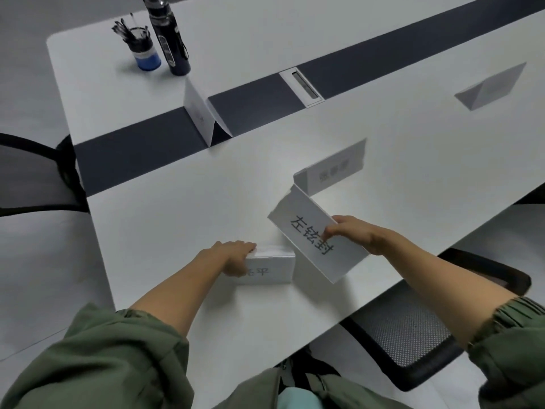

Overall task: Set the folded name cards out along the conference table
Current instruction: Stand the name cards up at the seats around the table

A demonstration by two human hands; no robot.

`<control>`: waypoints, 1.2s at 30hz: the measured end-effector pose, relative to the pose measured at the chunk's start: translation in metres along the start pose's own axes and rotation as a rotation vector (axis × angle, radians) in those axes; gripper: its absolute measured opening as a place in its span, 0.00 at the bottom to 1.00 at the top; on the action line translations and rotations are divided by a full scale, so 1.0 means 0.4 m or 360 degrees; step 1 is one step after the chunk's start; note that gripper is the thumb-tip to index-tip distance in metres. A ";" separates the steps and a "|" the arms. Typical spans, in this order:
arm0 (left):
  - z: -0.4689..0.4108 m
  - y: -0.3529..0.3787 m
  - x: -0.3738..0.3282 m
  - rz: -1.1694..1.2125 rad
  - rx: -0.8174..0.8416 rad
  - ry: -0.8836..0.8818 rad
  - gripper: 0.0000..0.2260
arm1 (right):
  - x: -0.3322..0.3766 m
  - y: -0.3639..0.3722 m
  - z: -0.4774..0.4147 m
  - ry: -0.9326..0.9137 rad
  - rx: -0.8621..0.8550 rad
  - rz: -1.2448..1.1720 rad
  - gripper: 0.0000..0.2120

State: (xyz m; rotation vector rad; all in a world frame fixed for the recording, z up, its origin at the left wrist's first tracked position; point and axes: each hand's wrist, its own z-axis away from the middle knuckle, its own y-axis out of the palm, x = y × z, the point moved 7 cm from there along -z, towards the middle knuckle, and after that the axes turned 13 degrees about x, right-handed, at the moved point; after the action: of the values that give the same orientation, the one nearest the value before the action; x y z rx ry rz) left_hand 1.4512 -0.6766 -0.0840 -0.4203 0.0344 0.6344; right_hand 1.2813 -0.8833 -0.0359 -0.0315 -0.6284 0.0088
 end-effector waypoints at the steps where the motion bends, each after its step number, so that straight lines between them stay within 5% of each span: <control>1: 0.005 0.010 0.002 0.0043 0.0003 -0.0015 0.29 | -0.003 0.001 -0.001 -0.0012 0.0000 -0.0011 0.24; 17: 0.131 0.201 0.047 0.1348 -0.0194 -0.0128 0.46 | 0.040 0.021 0.050 -0.0158 0.0050 0.0052 0.26; 25: 0.335 0.259 0.097 0.1989 -0.0584 -0.0032 0.37 | 0.189 0.143 0.076 -0.0329 0.0157 0.0265 0.25; 36: 0.714 0.577 0.282 0.2550 -0.1125 -0.0146 0.30 | 0.436 0.599 0.117 -0.0571 0.0456 0.0724 0.25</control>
State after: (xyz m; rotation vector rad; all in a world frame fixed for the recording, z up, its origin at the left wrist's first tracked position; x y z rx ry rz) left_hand 1.3807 -0.3338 0.0740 -1.0403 0.0568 2.2769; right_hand 1.3954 -0.6394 0.0968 0.1071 -0.9620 0.5540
